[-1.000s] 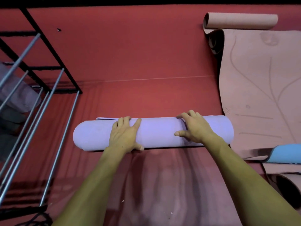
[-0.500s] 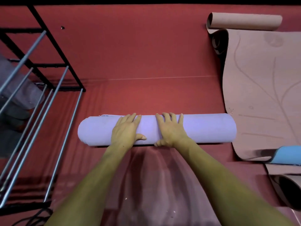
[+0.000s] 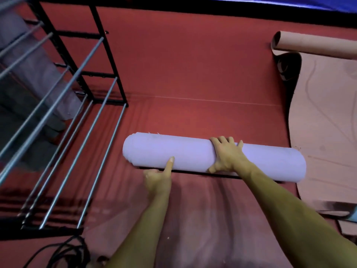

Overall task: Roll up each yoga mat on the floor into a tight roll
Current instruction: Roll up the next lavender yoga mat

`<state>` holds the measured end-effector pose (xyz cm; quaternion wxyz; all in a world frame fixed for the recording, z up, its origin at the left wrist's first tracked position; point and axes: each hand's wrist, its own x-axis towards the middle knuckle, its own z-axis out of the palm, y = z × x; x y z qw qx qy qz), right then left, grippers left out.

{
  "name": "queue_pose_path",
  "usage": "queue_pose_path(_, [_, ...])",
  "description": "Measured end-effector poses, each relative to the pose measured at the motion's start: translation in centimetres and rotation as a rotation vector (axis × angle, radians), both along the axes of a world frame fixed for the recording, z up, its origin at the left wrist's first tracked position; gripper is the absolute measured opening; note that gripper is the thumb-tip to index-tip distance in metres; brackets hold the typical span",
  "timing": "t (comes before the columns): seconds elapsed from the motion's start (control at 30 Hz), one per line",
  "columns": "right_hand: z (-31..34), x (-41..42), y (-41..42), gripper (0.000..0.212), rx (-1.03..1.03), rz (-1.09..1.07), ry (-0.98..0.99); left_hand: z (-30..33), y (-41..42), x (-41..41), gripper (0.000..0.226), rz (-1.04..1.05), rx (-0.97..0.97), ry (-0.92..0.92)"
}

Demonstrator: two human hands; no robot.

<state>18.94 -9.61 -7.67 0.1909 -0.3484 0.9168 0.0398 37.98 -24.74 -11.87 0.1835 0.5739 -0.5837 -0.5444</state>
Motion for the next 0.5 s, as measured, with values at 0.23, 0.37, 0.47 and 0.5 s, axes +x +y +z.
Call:
queue_pose_path(0.23, [1.8,0.1,0.7,0.122,-0.069,-0.013,-0.014,0.0,-1.6,0.0,0.099,0.085,0.399,0.405])
queue_pose_path(0.37, [4.5,0.7,1.5,0.124,-0.177,-0.071,-0.060,3.9,-2.1,-1.9,0.102,0.068,0.374,0.618])
queue_pose_path(0.47, [7.6,1.3,2.9,0.127,-0.282,-0.151,-0.088,8.1,-2.5,-4.0,0.109,0.030,0.225,0.696])
queue_pose_path(0.5, [9.1,1.2,3.3,0.128,-0.318,-0.172,-0.095,9.9,-2.6,-4.8,0.114,-0.002,0.155,0.707])
